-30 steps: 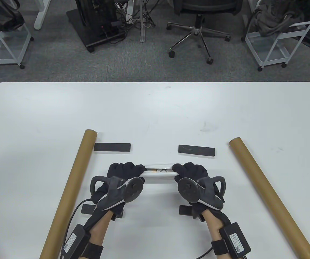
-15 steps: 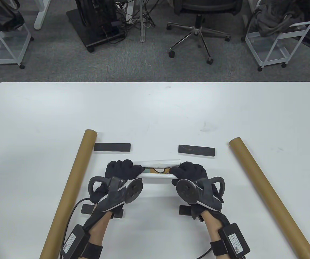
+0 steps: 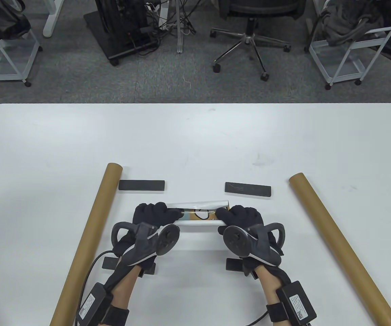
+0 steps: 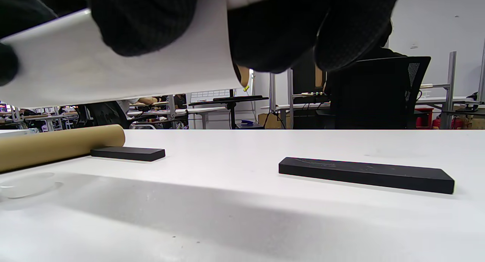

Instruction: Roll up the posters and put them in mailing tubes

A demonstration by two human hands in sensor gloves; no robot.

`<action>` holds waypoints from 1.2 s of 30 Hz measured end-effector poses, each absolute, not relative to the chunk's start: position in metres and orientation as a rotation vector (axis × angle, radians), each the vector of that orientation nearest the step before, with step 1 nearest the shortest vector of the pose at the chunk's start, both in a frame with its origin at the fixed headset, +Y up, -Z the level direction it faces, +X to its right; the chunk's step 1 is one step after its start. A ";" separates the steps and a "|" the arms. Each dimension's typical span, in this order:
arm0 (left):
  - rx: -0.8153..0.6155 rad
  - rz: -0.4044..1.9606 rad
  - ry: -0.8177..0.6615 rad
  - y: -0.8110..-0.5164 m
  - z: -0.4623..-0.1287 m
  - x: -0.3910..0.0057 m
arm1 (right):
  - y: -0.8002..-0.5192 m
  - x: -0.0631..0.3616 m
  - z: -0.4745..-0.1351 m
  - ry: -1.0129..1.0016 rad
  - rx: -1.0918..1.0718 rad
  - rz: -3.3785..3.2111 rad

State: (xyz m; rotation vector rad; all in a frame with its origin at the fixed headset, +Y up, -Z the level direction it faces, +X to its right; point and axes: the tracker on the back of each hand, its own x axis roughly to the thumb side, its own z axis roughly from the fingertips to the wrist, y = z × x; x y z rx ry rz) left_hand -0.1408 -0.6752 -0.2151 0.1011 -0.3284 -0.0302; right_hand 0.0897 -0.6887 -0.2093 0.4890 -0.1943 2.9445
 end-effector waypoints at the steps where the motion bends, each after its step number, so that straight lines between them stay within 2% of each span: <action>1: 0.104 -0.031 -0.328 -0.675 -0.215 -0.141 | -0.689 0.090 -0.209 -0.194 0.488 2.943; 8: 0.105 -0.019 -0.321 -0.675 -0.216 -0.143 | -0.689 0.092 -0.211 -0.181 0.474 2.954; 12: 0.074 0.067 -0.324 -0.675 -0.217 -0.143 | -0.686 0.088 -0.209 -0.206 0.477 2.967; 20: 0.156 -0.056 -0.325 -0.672 -0.214 -0.141 | -0.686 0.087 -0.208 -0.236 0.485 2.962; 36: 0.145 -0.092 -0.317 -0.673 -0.214 -0.140 | -0.687 0.088 -0.209 -0.238 0.483 2.970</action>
